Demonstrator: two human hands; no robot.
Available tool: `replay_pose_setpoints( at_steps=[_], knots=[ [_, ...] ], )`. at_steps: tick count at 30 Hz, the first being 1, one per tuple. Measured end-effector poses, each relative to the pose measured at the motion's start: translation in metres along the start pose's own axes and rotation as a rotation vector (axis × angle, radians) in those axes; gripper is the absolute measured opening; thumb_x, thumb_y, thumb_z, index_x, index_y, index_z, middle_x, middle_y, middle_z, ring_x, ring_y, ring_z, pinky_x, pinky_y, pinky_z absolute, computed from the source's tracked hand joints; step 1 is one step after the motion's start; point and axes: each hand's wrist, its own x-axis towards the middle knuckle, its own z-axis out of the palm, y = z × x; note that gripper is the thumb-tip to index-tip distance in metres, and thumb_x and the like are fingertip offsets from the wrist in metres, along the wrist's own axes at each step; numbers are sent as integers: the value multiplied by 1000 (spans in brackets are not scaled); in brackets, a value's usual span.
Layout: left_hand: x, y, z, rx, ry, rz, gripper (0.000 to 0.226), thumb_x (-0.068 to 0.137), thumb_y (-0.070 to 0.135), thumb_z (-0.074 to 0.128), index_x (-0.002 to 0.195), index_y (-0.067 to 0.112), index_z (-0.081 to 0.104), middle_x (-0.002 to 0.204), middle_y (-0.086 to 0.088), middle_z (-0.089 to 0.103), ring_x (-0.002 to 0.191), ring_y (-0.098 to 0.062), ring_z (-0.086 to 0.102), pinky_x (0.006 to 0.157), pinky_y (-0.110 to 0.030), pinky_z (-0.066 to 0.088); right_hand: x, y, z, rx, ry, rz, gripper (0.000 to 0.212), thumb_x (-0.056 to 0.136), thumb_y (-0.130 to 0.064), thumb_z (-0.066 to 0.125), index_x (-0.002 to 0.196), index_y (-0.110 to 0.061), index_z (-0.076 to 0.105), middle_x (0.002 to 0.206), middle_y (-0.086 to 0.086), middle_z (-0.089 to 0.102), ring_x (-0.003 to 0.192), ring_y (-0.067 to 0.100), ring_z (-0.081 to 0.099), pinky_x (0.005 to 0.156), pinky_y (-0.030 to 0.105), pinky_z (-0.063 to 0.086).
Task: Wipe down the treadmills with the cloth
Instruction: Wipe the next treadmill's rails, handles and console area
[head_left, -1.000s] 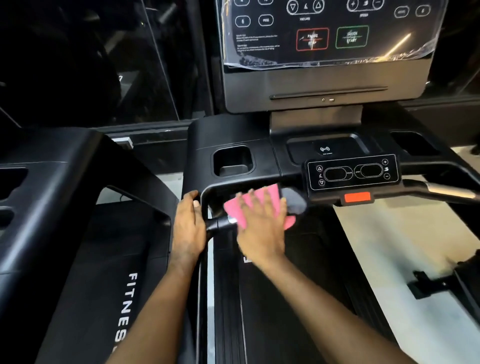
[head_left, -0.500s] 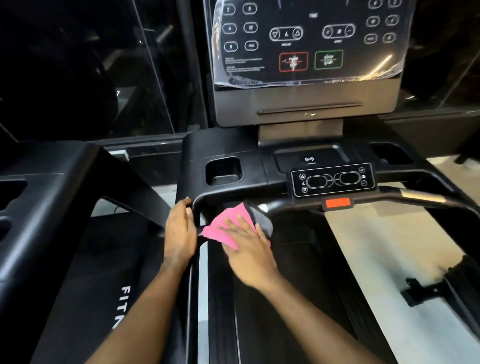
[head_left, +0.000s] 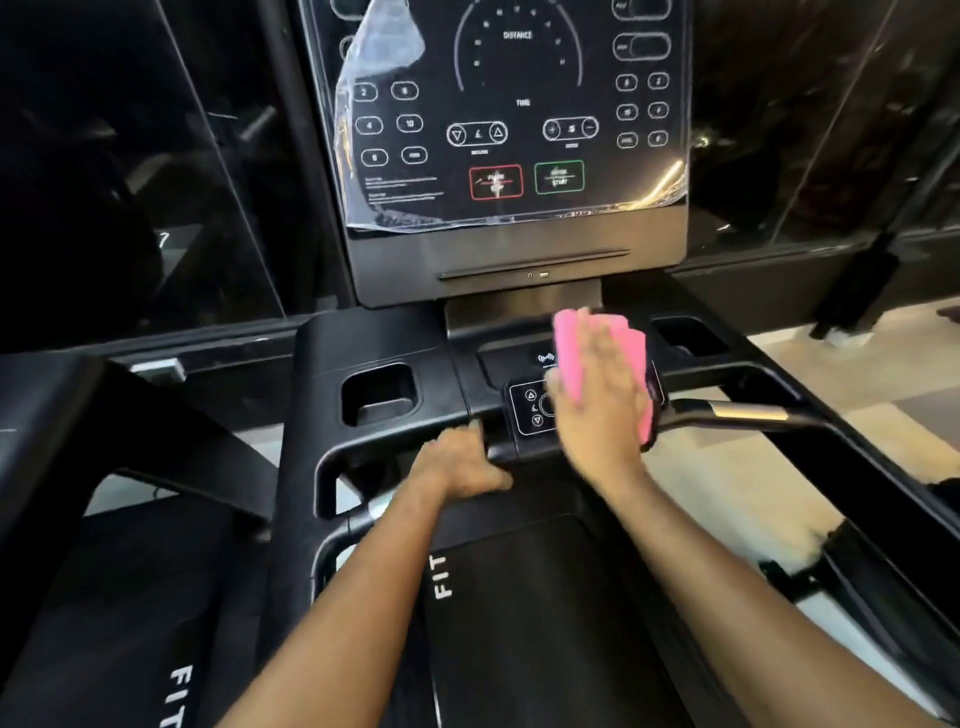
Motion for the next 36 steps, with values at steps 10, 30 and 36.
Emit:
replay_pose_setpoints(
  at_steps=[10, 30, 36],
  knots=[
    [27, 1, 18, 60, -9, -62, 40, 69, 44, 73, 94, 16, 59, 106, -7, 71, 98, -29, 68, 77, -34, 53, 23, 21, 83, -480, -98, -157, 58, 101, -61, 27, 145, -32, 52, 154, 6, 46, 153, 29, 20, 119, 55, 15],
    [22, 6, 15, 41, 32, -77, 29, 73, 38, 74, 78, 17, 55, 95, -7, 70, 89, -29, 67, 69, -32, 48, 27, 26, 90, -398, -22, -30, 60, 103, -48, 20, 161, -30, 25, 170, 1, 13, 157, 23, 9, 126, 47, 9],
    [18, 7, 13, 26, 27, -82, 26, 72, 34, 74, 79, 17, 56, 96, -8, 69, 89, -29, 65, 69, -30, 47, 22, 21, 94, -375, 66, 98, 60, 106, -51, 22, 162, -31, 18, 171, 3, 9, 157, 26, 7, 126, 50, 10]
  ],
)
